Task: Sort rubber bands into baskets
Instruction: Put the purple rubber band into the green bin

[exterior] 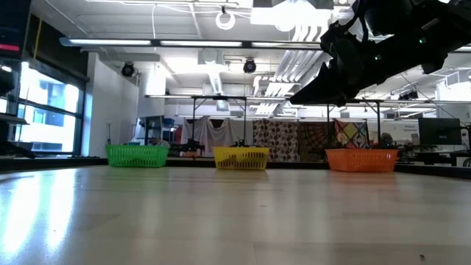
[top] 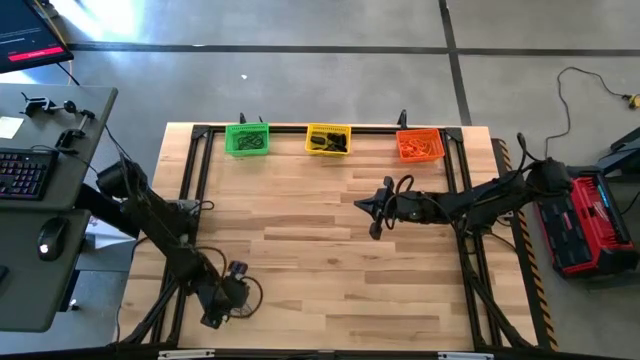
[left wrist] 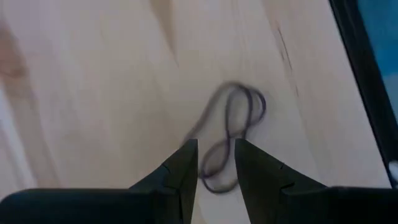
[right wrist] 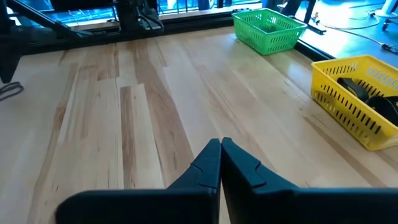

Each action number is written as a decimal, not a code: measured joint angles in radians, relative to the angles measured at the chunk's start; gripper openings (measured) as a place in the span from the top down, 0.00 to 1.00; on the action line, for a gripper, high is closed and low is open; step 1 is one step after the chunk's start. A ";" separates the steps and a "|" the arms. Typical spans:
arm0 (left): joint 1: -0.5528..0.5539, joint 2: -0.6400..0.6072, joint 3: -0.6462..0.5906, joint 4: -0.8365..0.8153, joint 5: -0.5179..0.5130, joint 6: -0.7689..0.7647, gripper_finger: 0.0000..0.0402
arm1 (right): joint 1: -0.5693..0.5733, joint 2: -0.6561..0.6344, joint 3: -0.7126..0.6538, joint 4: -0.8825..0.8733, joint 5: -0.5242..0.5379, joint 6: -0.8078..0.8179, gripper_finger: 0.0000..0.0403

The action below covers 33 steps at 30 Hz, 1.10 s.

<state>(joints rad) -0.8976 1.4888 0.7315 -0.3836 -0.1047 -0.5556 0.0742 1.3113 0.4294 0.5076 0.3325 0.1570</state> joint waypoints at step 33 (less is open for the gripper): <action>0.118 0.074 0.147 -0.209 -0.016 0.218 1.00 | 0.000 0.000 0.000 -0.002 -0.001 0.000 1.00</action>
<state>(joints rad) -0.7794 1.5627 0.8783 -0.5924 -0.1208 -0.3376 0.0742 1.3113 0.4294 0.5056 0.3313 0.1566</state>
